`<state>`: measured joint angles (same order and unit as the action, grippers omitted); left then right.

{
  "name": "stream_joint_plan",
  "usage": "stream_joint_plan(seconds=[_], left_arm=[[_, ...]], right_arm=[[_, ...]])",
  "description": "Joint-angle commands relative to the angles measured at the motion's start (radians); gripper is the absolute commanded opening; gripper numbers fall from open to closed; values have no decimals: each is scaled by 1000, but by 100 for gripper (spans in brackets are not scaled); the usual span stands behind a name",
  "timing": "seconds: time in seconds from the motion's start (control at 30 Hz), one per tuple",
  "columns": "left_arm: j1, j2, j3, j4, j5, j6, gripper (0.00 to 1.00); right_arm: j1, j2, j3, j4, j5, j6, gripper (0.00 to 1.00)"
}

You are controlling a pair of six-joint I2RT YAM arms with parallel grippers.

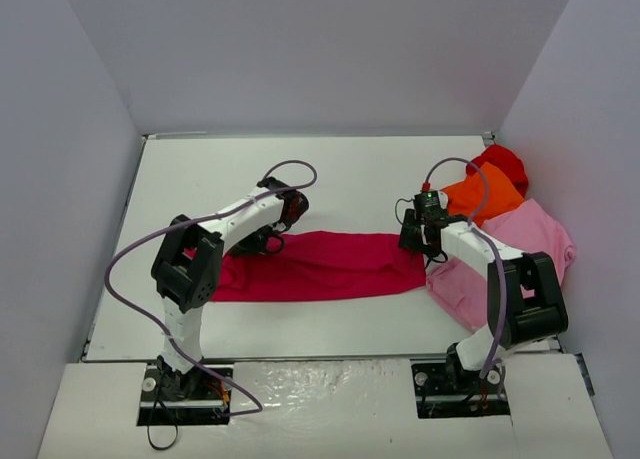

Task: Fold and stack the t-shirts
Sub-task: Fold the other side of the tshirt into a rectangle

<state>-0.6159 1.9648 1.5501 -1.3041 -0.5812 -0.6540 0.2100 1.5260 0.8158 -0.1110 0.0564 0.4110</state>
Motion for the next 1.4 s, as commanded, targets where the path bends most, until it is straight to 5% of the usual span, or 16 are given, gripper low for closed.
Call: stream_joint_plan(seconds=[0.0, 0.2, 0.5, 0.87, 1.2, 1.37], left_arm=[[-2, -66, 22, -210, -42, 14, 0], [-2, -69, 16, -211, -53, 16, 0], [-2, -58, 23, -213, -53, 16, 0], [-2, -81, 22, -236, -69, 10, 0], [-1, -98, -6, -242, -80, 4, 0], [-2, -102, -8, -240, -83, 6, 0]], right_arm=[[-9, 28, 14, 67, -45, -14, 49], [-14, 65, 5, 97, -46, -14, 44], [-14, 29, 27, 59, -30, -39, 0], [-14, 3, 101, -59, 146, -63, 0], [-17, 113, 239, -72, 132, -78, 0], [-17, 153, 252, -79, 96, -75, 21]])
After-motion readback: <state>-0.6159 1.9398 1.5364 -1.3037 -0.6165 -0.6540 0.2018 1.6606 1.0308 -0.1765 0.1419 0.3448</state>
